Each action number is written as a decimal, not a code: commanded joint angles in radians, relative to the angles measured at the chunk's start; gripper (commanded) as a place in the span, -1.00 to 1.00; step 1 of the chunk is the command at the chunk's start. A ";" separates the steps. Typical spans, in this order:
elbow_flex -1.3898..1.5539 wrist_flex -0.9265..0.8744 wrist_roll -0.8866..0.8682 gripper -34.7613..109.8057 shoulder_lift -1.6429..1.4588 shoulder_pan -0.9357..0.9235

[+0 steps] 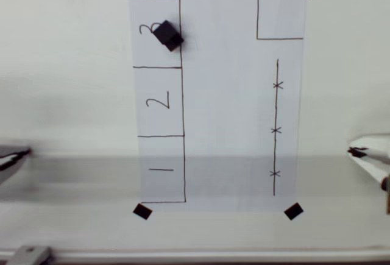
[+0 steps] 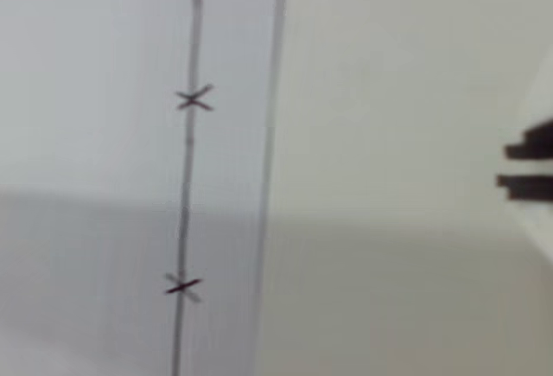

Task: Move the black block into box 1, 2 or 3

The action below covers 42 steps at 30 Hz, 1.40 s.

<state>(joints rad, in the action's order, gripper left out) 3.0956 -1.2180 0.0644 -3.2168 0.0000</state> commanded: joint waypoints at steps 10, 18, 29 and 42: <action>0.011 -0.124 -0.038 -0.52 -0.015 0.005; 0.011 -0.124 -0.038 -0.51 -0.015 0.008; 0.011 -0.124 -0.038 -0.51 -0.015 0.008; 0.011 -0.124 -0.038 -0.51 -0.015 0.008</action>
